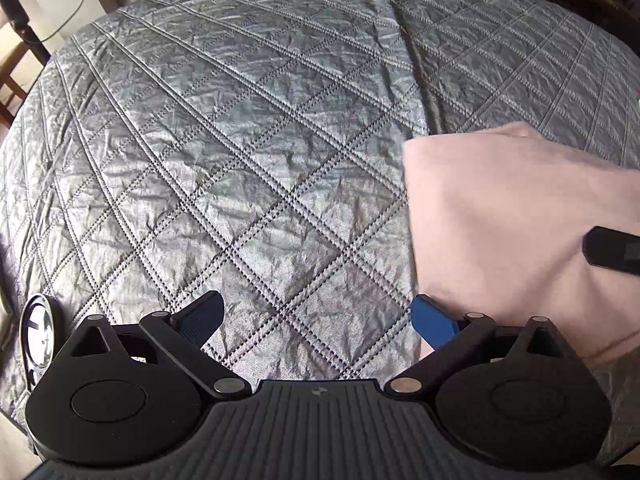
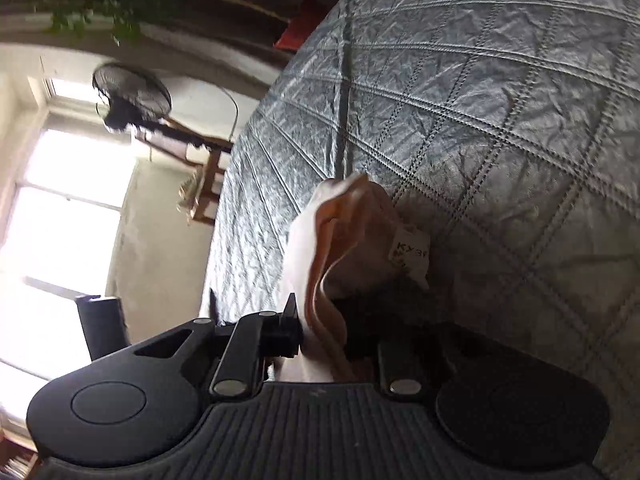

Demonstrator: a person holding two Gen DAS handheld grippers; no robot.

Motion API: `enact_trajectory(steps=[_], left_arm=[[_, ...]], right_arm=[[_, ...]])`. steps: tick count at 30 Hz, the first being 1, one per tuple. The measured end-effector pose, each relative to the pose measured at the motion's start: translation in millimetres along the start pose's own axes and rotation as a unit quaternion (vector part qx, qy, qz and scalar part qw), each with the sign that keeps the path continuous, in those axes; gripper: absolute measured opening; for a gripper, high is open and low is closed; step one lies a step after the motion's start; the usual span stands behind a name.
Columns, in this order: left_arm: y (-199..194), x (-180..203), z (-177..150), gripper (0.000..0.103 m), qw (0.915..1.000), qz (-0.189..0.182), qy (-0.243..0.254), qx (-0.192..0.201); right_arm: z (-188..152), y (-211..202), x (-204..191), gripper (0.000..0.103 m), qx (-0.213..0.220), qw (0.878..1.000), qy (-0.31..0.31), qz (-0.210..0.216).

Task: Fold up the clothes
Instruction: 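Lift the pink bundle with the right tool and carry it to the clothes stack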

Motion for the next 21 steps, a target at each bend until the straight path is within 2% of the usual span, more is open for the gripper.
enact_trajectory(steps=[3, 5, 7, 9, 11, 14, 16, 18, 19, 20, 21], left_arm=[[-7.8, -2.0, 5.7, 0.101, 0.9998, -0.004, -0.012, 0.017], [-8.3, -2.2, 6.7, 0.101, 0.9997, -0.007, -0.020, 0.016], [-7.0, -1.0, 6.3, 0.101, 0.9995, -0.014, -0.027, 0.008], [-5.7, 1.0, 5.7, 0.101, 0.9992, -0.023, -0.033, 0.000], [-6.5, 3.4, 5.4, 0.101, 0.9993, -0.022, -0.031, 0.002], [-7.5, 8.1, 5.2, 0.101, 0.9994, -0.024, -0.026, 0.005], [-8.0, 11.7, 5.1, 0.101, 0.9994, -0.026, -0.022, 0.005], [-8.6, 15.4, 5.0, 0.101, 0.9995, -0.027, -0.018, 0.005], [-9.6, 18.2, 5.1, 0.101, 0.9994, -0.029, -0.015, 0.006], [-10.7, 20.9, 5.1, 0.101, 0.9994, -0.031, -0.012, 0.007], [-11.8, 23.7, 5.0, 0.102, 0.9994, -0.033, -0.008, 0.009]], right_arm=[[0.4, -35.7, -1.7, 0.015, 0.073, 0.996, 0.035, 0.023], [7.0, -62.8, -4.7, 0.015, 0.129, 0.990, 0.049, 0.033], [20.1, -95.9, -11.7, 0.015, 0.197, 0.978, 0.054, 0.046], [39.2, -135.0, -25.5, 0.015, 0.268, 0.961, 0.042, 0.060], [58.6, -175.6, -42.8, 0.015, 0.331, 0.940, 0.027, 0.073], [84.7, -237.2, -71.6, 0.015, 0.422, 0.904, -0.012, 0.067], [93.6, -278.2, -77.3, 0.015, 0.494, 0.867, -0.016, 0.059], [94.1, -311.5, -64.1, 0.016, 0.564, 0.824, 0.013, 0.057], [92.9, -320.4, -49.0, 0.016, 0.586, 0.808, 0.040, 0.054], [91.7, -325.7, -30.8, 0.016, 0.599, 0.796, 0.071, 0.047], [90.4, -327.5, -14.0, 0.016, 0.604, 0.790, 0.098, 0.026]])
Point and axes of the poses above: each gripper's, at about its wrist camera, not at the fingertips, and y roughly the way its jaws point, x to its right, z to its top, the point moved 7 cm from there along y, roughly the way its jaws point, and after that the axes turned 14 degrees about z, right-handed, at the moved point
